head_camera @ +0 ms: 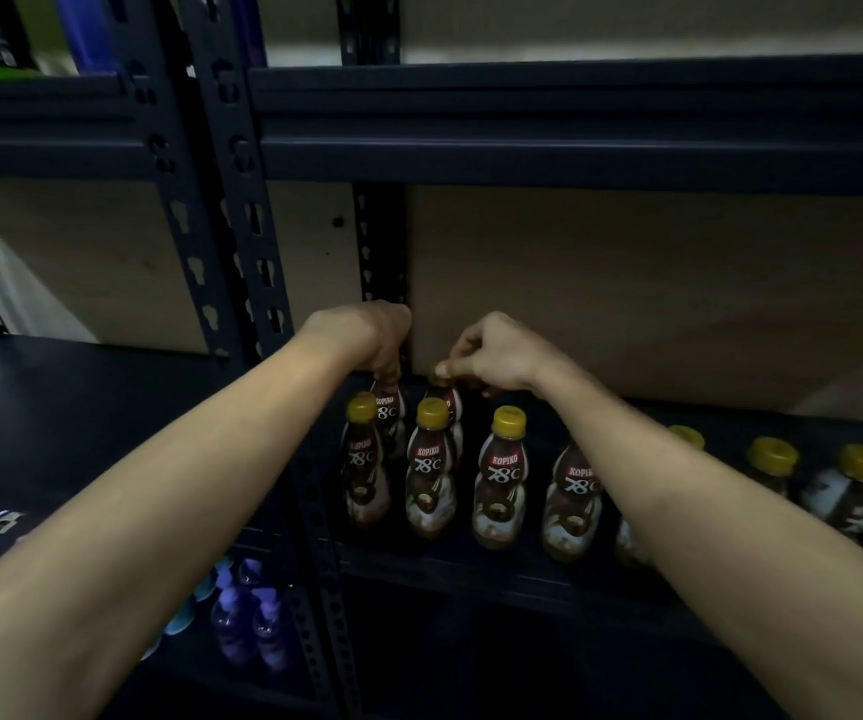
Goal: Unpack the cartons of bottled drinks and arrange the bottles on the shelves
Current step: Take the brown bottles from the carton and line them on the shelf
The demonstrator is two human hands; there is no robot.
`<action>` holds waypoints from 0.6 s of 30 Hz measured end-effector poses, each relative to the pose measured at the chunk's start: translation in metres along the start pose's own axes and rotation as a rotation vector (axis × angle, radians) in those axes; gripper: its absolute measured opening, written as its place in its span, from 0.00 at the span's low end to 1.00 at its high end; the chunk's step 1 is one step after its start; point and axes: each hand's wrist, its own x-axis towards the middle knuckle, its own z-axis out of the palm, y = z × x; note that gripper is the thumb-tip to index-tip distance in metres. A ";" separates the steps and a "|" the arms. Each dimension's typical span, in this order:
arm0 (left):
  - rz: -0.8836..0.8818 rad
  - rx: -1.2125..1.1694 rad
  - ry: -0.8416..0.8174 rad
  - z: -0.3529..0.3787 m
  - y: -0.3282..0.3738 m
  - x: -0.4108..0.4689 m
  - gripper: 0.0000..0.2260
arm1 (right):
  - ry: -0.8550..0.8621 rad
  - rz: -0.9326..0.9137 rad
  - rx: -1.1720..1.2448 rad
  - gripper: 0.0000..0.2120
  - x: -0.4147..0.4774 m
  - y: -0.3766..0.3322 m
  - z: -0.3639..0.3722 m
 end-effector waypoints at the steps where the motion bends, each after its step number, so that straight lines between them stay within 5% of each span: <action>1: 0.000 -0.031 0.008 -0.003 -0.001 -0.005 0.22 | 0.029 -0.010 -0.025 0.13 -0.003 0.001 -0.004; 10: 0.096 -0.369 0.299 -0.021 0.041 -0.042 0.28 | 0.277 -0.023 0.006 0.12 -0.072 0.032 -0.046; 18: 0.376 -0.676 0.471 0.006 0.153 -0.089 0.20 | 0.397 0.084 -0.070 0.14 -0.177 0.088 -0.090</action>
